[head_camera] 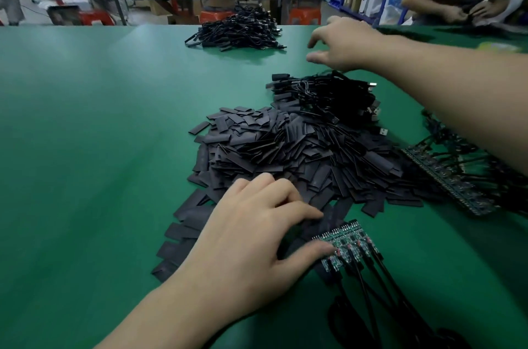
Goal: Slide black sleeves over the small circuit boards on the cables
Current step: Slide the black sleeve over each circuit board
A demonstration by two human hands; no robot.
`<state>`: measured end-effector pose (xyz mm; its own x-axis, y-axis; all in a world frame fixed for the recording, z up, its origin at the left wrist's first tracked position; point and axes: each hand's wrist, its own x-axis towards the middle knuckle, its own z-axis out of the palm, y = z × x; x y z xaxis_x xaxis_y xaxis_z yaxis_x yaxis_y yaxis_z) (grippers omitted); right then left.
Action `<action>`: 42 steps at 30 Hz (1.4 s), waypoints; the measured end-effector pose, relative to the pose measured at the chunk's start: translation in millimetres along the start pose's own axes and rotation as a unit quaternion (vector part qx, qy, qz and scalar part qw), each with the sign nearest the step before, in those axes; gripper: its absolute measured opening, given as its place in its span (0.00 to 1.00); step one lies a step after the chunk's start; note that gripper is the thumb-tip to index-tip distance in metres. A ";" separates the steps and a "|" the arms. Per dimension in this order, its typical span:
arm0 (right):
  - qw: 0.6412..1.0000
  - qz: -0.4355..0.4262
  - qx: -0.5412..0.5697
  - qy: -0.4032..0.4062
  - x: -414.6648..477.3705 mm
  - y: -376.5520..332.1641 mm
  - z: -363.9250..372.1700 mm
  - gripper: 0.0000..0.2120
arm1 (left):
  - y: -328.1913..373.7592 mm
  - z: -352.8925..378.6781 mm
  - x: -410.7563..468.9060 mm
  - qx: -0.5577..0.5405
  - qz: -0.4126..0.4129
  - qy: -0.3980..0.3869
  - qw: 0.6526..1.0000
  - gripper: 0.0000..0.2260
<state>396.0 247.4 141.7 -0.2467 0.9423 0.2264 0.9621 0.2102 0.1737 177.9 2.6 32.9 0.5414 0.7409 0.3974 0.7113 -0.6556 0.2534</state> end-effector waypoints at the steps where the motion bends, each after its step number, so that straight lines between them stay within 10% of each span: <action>1: 0.999 -0.001 0.048 0.017 -6.5 -7.7 0.0 0.22 | 0.3 -0.9 -0.3 0.014 -0.004 0.000 1.000 0.20; 9: 0.949 -0.152 0.273 0.044 -181.2 -62.6 -10.4 0.10 | 7.7 -7.1 -1.0 0.042 -0.020 0.017 0.999 0.24; 29: 0.906 -0.122 0.404 -0.031 -260.8 -59.6 25.0 0.04 | 16.0 -1.6 -4.3 -0.141 -0.073 -0.033 0.987 0.19; 42: 0.770 -0.026 0.632 -0.089 -263.4 -62.3 18.3 0.01 | 20.2 -4.6 0.4 -0.480 -0.211 0.002 0.852 0.11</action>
<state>403.1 -9.2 53.7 -0.3763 0.9214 0.0968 0.3240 0.2287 -0.9180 190.4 -11.1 42.2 0.3248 0.9410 0.0954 0.1466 -0.1498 0.9778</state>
